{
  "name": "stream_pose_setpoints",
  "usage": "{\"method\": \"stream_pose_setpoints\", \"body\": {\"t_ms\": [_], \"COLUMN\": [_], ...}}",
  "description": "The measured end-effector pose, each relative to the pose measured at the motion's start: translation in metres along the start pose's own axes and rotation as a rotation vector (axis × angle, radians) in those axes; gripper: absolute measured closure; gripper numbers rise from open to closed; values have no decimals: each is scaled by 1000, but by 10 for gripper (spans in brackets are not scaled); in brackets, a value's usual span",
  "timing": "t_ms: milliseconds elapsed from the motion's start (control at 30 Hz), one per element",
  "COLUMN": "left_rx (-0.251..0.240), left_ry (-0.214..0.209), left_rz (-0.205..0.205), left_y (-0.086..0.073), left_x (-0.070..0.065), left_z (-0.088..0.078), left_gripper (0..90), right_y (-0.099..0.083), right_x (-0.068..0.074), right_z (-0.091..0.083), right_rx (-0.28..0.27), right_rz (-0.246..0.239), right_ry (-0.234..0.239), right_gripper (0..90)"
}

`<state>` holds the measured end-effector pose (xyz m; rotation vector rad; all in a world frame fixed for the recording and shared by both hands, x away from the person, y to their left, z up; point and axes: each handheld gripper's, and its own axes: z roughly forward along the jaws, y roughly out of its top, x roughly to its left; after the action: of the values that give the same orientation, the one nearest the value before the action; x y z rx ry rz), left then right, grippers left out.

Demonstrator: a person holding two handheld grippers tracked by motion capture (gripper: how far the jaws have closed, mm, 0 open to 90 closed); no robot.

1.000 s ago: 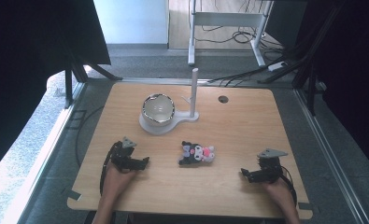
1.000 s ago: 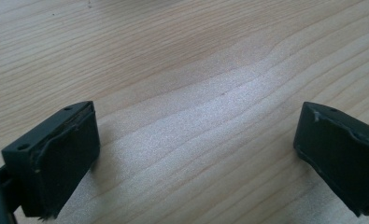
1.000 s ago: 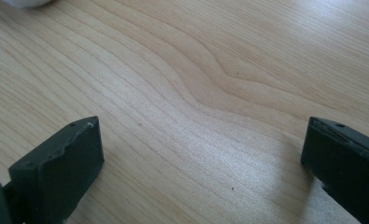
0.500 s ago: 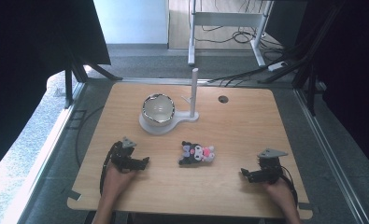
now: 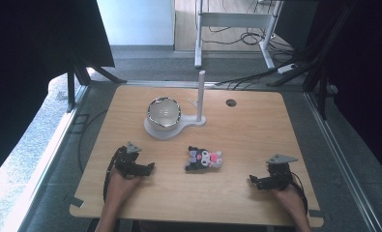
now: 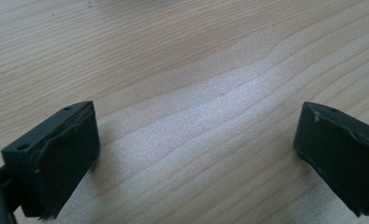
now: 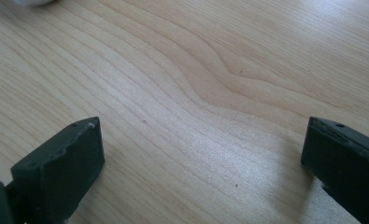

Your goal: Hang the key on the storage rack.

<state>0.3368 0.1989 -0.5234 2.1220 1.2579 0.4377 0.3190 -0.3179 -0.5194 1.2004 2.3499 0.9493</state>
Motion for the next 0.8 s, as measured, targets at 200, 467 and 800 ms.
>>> {"method": "stream_pose_setpoints", "body": {"t_ms": [200,467,800], "left_rx": [0,0,-1], "left_ry": [0,0,0], "left_rz": [0,0,0], "left_y": [0,0,0], "left_x": [0,0,0], "left_z": [0,0,0], "left_gripper": [3,3,3], "right_y": [2,7,17], "right_x": [1,3,7], "right_z": [-1,-4,-3], "right_rx": [4,21,41], "right_rz": [-7,-46,-97], "right_ry": [5,13,49], "right_gripper": [0,0,0]}}
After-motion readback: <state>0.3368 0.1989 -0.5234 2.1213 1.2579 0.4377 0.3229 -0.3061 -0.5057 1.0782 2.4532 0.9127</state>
